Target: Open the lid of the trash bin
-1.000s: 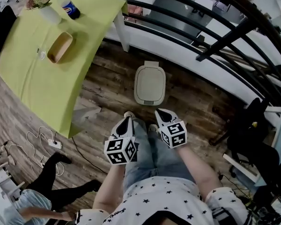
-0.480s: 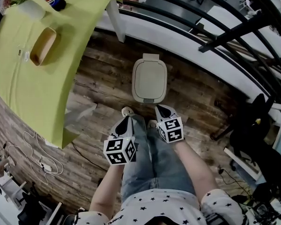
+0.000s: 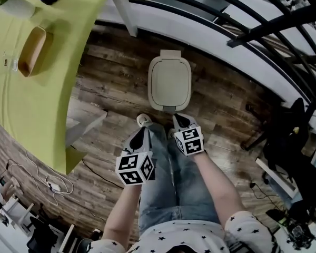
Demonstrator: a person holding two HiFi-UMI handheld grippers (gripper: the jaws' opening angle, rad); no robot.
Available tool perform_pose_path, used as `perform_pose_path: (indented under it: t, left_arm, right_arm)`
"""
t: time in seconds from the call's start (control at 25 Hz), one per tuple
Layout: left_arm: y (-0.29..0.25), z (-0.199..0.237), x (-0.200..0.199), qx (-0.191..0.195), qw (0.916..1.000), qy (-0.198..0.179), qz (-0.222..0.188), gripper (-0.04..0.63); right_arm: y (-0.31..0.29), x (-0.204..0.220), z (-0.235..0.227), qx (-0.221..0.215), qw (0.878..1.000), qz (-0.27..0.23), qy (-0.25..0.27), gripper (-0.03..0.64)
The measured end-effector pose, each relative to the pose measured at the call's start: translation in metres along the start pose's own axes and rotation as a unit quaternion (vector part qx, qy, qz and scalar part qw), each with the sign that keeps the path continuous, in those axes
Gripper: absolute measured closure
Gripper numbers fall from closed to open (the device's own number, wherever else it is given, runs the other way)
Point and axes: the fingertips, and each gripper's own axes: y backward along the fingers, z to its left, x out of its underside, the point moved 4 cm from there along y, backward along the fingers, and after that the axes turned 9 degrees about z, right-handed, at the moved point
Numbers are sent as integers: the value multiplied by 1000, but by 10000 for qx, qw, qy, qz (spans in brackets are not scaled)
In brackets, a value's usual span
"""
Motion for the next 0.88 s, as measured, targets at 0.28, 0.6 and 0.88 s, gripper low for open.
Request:
perform_pose_path:
  t: [0.28,0.6,0.88]
  left_arm:
    - [-15,13,7,-25,9999,116,19,583]
    - [-31,26,23,-10,9996,277,78,583]
    - [-39,38,32,-35,9991,396,148,583]
  right_arm:
    - [-33,12,-8,81,9999,144,37,624]
    - [-67,36,-9,106,9989,442,110,623]
    - [-90,47,-11,147,9973,709,146,624]
